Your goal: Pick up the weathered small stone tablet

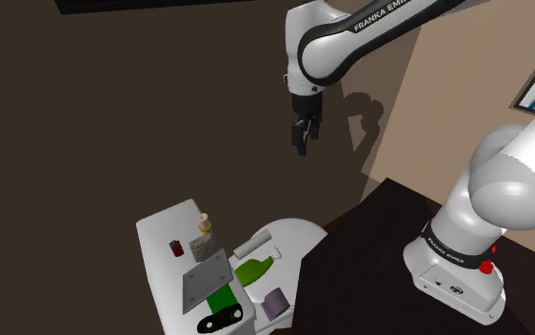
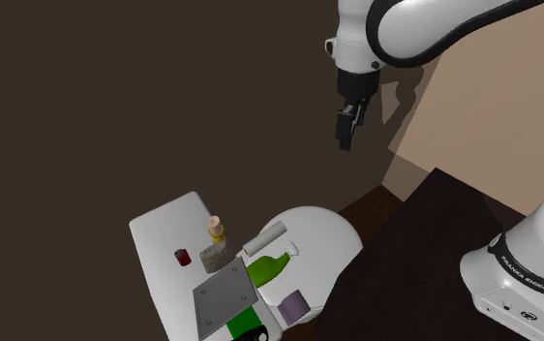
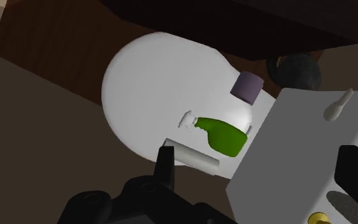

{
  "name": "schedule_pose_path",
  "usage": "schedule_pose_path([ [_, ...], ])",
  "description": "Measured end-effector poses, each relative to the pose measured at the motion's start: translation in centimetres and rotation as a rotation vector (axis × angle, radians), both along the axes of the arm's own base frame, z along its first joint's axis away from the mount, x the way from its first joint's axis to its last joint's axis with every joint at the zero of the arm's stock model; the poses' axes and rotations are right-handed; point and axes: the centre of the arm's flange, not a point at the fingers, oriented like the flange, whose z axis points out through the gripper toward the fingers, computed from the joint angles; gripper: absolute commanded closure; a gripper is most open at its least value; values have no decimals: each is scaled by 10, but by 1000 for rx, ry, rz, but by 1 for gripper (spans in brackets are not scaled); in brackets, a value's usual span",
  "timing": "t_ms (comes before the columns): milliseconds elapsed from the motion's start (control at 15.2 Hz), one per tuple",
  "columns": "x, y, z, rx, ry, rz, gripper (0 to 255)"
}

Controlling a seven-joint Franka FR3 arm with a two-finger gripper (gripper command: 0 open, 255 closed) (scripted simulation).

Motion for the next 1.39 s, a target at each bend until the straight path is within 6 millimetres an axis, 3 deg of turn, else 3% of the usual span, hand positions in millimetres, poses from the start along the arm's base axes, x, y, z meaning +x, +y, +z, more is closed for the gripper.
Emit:
schedule_pose_path([
  [528,39,65,-64,29,-25,179,0],
  [1122,72,146,-139,63,-51,379,0],
  [1386,78,187,-167,77,-63,469,0],
])
